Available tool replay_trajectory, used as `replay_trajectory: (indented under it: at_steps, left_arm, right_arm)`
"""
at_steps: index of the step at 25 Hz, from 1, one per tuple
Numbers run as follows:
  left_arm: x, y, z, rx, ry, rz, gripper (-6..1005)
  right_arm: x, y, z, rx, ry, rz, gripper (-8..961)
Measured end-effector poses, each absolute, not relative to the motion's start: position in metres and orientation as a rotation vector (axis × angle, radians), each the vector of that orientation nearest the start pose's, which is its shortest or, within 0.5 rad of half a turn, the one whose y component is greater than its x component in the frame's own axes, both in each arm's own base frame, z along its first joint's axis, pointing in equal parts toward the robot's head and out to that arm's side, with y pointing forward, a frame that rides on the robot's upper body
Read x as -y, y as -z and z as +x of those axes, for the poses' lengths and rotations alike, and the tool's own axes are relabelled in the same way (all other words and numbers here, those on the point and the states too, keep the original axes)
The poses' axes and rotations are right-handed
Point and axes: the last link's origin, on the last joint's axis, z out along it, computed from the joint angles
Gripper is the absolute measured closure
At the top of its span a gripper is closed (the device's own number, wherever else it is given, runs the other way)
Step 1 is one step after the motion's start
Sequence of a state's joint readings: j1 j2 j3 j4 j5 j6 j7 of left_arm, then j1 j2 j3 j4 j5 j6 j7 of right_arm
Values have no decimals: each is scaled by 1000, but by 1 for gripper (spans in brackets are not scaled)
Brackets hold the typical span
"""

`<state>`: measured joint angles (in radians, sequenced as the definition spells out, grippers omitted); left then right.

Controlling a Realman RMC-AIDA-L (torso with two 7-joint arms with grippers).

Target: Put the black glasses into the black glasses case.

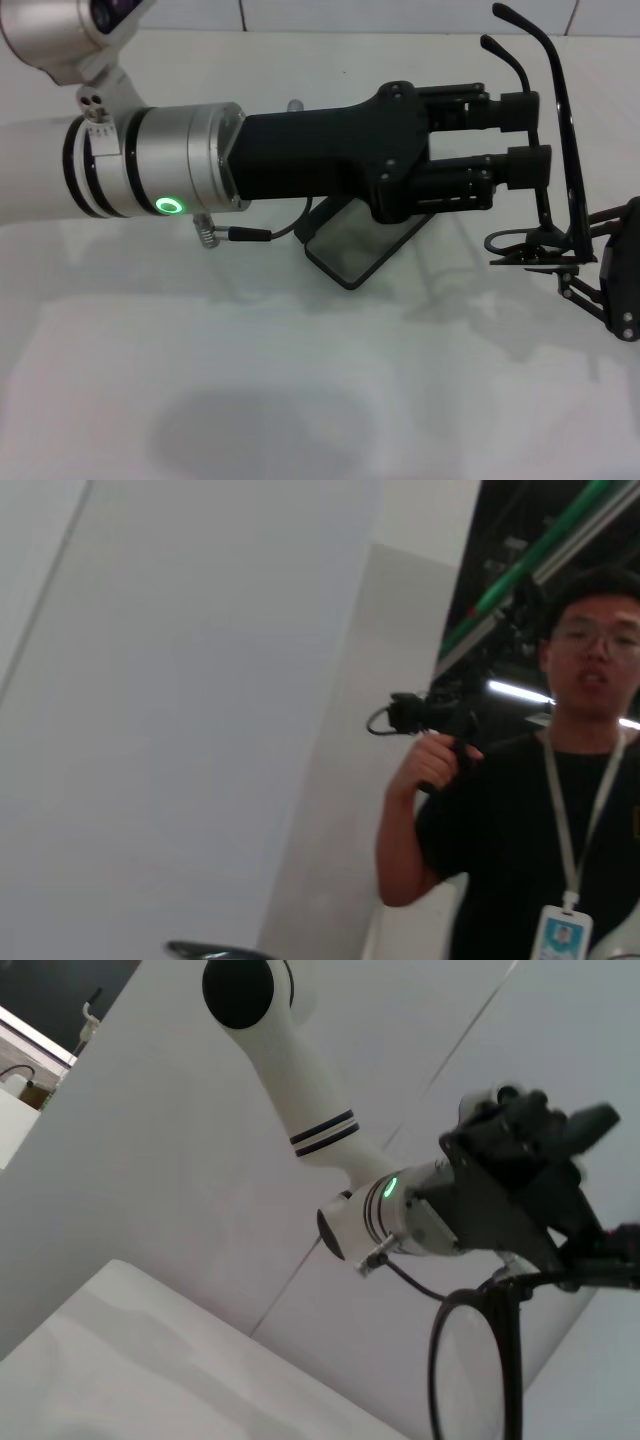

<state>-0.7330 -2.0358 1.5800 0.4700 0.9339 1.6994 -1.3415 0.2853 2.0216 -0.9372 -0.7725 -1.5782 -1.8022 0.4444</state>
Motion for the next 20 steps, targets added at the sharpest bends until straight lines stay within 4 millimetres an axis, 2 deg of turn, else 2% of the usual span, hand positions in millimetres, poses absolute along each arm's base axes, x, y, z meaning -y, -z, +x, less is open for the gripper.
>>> replay_trajectory:
  at_steps: [9, 12, 13, 20]
  left_arm:
    - [-317, 36, -102, 344, 1591, -3040, 437]
    - [-320, 41, -100, 464, 1534, -3080, 437]
    - [-324, 46, -99, 570, 1468, -3109, 437]
    - [-332, 60, -100, 794, 1288, -3137, 437]
  right_arm:
    - [-277, -26, 261, 648, -784, -2450, 836]
    - [-281, -21, 256, 655, -804, -2465, 836]
    - [-283, -19, 254, 662, -808, -2471, 836]
    - [-285, -15, 251, 690, -794, -2484, 836]
